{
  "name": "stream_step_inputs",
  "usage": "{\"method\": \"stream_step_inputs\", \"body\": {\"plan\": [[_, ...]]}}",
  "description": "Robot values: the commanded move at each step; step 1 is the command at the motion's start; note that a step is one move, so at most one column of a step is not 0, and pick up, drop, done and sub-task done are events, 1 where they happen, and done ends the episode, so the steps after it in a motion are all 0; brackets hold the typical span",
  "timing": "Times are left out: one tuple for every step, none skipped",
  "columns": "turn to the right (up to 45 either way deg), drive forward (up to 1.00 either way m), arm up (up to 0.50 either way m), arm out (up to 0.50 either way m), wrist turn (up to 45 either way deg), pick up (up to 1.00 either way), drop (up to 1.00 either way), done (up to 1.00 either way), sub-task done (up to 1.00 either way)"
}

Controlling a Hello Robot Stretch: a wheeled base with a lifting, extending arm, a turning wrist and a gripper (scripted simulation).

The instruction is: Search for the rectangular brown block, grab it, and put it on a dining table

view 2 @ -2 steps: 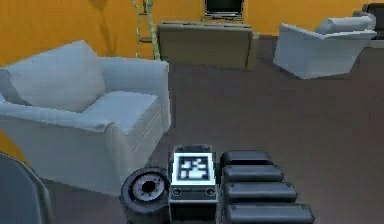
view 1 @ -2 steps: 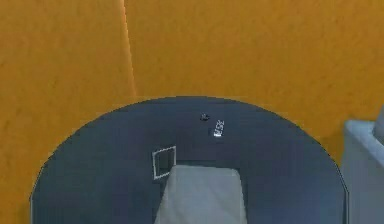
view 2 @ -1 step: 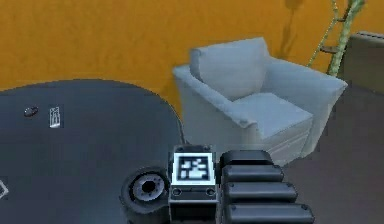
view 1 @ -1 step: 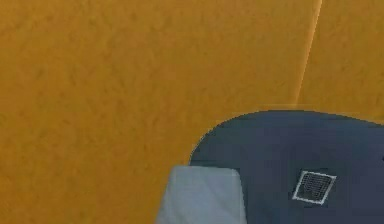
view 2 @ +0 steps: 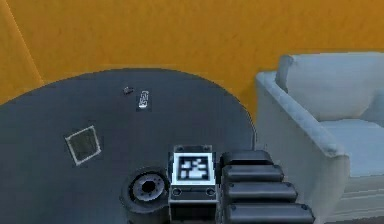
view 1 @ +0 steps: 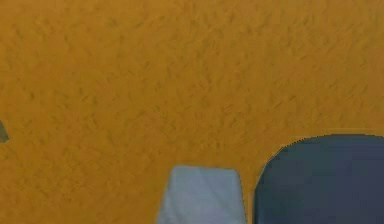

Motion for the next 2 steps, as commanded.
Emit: {"method": "stream_step_inputs", "body": {"plan": [[-3.0, 0.00, 0.00, 0.00, 0.0, 0.00, 0.00, 0.00, 0.00], [0.0, 0.00, 0.00, 0.48, 0.0, 0.00, 0.00, 0.00, 0.00]]}}
